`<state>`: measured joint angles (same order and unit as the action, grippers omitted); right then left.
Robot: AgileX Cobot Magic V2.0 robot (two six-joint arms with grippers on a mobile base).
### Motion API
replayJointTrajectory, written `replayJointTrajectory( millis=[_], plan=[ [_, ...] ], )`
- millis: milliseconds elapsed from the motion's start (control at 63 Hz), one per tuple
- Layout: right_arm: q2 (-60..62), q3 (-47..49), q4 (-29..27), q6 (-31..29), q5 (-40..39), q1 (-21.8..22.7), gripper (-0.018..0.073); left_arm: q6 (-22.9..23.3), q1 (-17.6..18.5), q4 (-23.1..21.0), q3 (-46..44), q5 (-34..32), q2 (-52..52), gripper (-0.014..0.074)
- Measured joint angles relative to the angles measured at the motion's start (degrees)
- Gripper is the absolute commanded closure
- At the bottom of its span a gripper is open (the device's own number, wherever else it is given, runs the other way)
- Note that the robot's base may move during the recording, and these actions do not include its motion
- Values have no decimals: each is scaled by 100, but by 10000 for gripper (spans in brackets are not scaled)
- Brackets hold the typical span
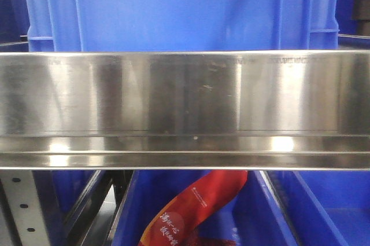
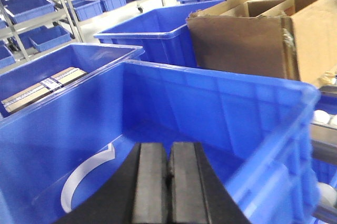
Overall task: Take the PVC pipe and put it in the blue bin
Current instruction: 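Open the left gripper to drop its white clamp into the bin, then open the right gripper to drop its white clamp into the bin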
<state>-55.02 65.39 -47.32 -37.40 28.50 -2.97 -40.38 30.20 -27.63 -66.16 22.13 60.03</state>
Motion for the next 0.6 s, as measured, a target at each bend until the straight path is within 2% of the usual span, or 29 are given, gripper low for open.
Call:
replayJointTrajectory(
  millis=[222,476,603],
  plan=[
    [-731,297,-4,-238,-505,-596,722,129,0,49,526,-37,-681,707],
    [-1803,965,-14,-439,-677,-741,718,193,0,126,1014,-121,-1238,707],
    [-2160,1115,-14,-450,-666,-741,625,285,-44,136,1126,-109,-1353,707]
  ],
)
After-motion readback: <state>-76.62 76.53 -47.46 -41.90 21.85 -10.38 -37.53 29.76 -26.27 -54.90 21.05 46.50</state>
